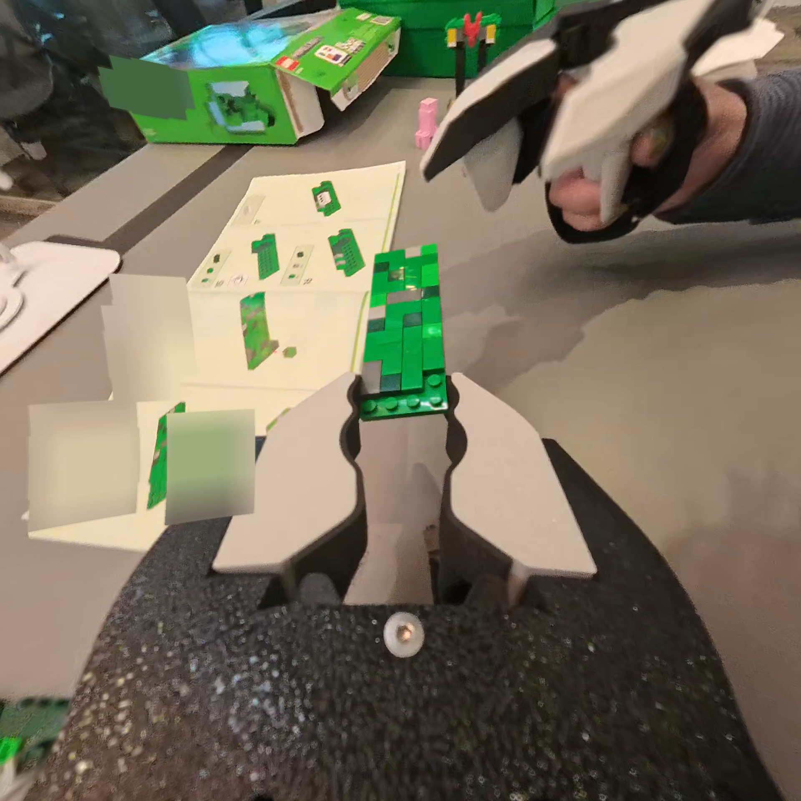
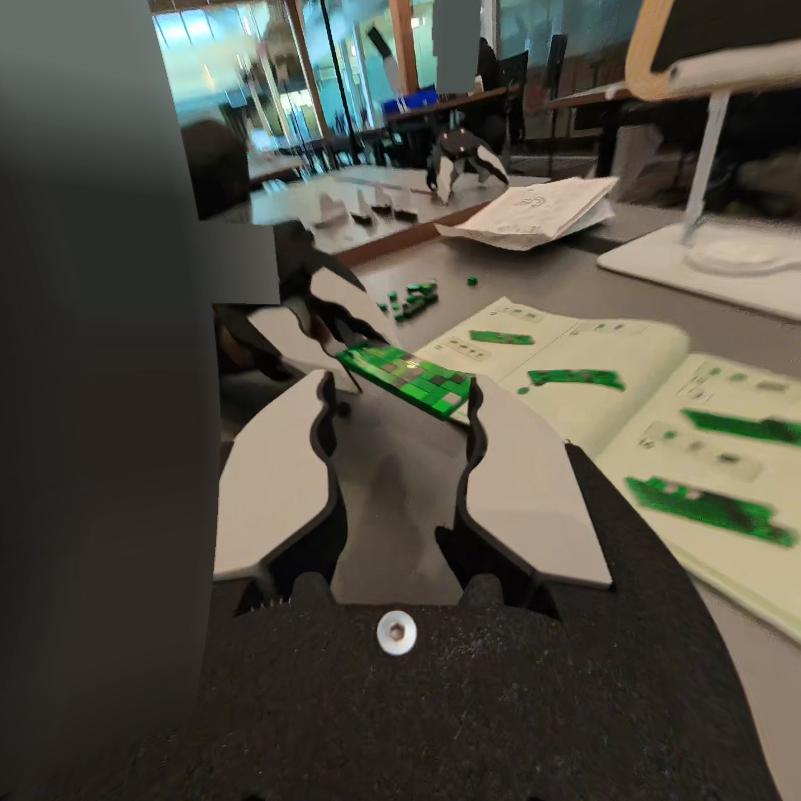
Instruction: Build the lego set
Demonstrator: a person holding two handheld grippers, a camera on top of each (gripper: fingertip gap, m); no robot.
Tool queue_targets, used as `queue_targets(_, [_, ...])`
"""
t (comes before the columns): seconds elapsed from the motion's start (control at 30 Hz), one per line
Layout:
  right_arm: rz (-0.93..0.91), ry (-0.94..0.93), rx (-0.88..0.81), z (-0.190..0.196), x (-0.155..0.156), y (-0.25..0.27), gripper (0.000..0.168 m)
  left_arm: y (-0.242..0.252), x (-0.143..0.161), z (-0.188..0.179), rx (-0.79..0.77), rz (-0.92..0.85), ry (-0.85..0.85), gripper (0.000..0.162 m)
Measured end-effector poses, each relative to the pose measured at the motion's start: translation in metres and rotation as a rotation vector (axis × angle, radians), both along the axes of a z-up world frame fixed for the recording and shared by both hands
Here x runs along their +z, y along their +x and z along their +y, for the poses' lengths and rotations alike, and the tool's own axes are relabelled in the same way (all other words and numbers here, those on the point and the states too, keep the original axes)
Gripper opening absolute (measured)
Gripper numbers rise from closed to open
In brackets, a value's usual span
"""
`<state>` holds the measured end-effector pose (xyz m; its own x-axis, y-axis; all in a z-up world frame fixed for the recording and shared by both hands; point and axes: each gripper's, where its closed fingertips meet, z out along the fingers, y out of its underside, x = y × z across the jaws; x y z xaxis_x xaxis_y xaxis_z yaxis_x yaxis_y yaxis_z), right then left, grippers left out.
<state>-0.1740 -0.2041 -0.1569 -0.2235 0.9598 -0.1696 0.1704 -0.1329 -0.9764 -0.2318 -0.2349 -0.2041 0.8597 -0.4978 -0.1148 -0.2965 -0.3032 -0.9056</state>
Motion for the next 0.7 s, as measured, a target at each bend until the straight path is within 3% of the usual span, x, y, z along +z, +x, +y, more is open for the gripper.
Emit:
queue_targets(0.13, [-0.065,0.529,-0.082,-0.008,-0.015,-0.023,0.079,-0.016,-0.003,-0.011,0.050,-0.027,-0.029,0.036])
queue_targets(0.27, [-0.054,1.041,-0.075,-0.024,-0.028,-0.049,0.067,-0.019,-0.001,-0.017,0.050,-0.055,-0.040,0.036])
queue_targets(0.33, [-0.066,1.210,-0.077,-0.025,-0.039,-0.061,0.056,-0.019,0.002,-0.019,0.044,-0.061,-0.032,0.036])
queue_targets(0.47, [0.005,1.428,-0.185,-0.016,-0.035,-0.075,0.008,-0.019,0.007,-0.020,0.029,-0.070,0.002,0.036])
queue_targets(0.6, [0.063,1.420,-0.220,-0.016,-0.033,-0.081,0.006,-0.020,0.018,-0.021,-0.016,-0.099,0.072,0.038])
queue_targets(0.7, [0.106,1.398,-0.231,-0.015,-0.032,-0.081,0.006,-0.024,0.022,-0.023,-0.053,-0.080,0.106,0.051])
